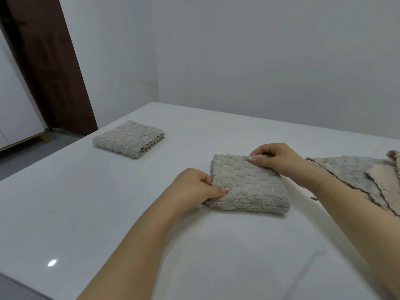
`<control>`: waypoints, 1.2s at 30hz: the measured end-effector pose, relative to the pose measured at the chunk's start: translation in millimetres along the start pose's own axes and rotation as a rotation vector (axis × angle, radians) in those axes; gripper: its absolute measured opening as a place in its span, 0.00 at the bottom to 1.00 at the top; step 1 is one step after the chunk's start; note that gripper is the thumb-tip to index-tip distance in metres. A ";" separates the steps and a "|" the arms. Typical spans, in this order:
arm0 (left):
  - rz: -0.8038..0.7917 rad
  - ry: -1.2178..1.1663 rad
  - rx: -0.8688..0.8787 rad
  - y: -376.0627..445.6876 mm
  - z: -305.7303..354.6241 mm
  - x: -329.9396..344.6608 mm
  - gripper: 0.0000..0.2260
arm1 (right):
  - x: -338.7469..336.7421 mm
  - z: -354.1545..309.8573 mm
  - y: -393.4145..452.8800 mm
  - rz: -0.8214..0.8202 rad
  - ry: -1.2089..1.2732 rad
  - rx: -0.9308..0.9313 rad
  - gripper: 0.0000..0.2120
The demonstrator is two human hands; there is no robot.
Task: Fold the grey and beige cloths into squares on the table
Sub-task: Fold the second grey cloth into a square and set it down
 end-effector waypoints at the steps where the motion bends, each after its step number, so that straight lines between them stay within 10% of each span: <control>1: 0.004 0.013 -0.006 -0.4 -0.1 -0.8 0.14 | 0.7 1.1 0.2 0.024 0.019 -0.021 0.07; 22: 0.144 -0.045 -0.087 -7.1 -5.7 -19.5 0.18 | -41.2 35.4 -33.7 0.384 0.315 -0.121 0.08; 28: 0.569 0.221 0.360 -32.4 52.6 -40.4 0.05 | -52.8 43.0 -90.1 0.308 0.340 -0.133 0.05; 32: 0.468 0.472 0.566 -31.2 101.6 -1.0 0.08 | -36.4 30.8 -99.9 0.186 0.281 -0.141 0.10; 36: 0.045 0.788 0.369 12.3 93.5 55.4 0.20 | -23.8 24.1 -103.4 0.082 0.229 -0.148 0.10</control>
Point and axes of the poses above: each hand's wrist, its own y-axis towards the middle knuckle, its own x-axis out of the palm, z = x × y, the point moved 10 cm from there along y, towards the middle knuckle, and after that the axes turned 14 degrees about y, right-handed, at the moved point
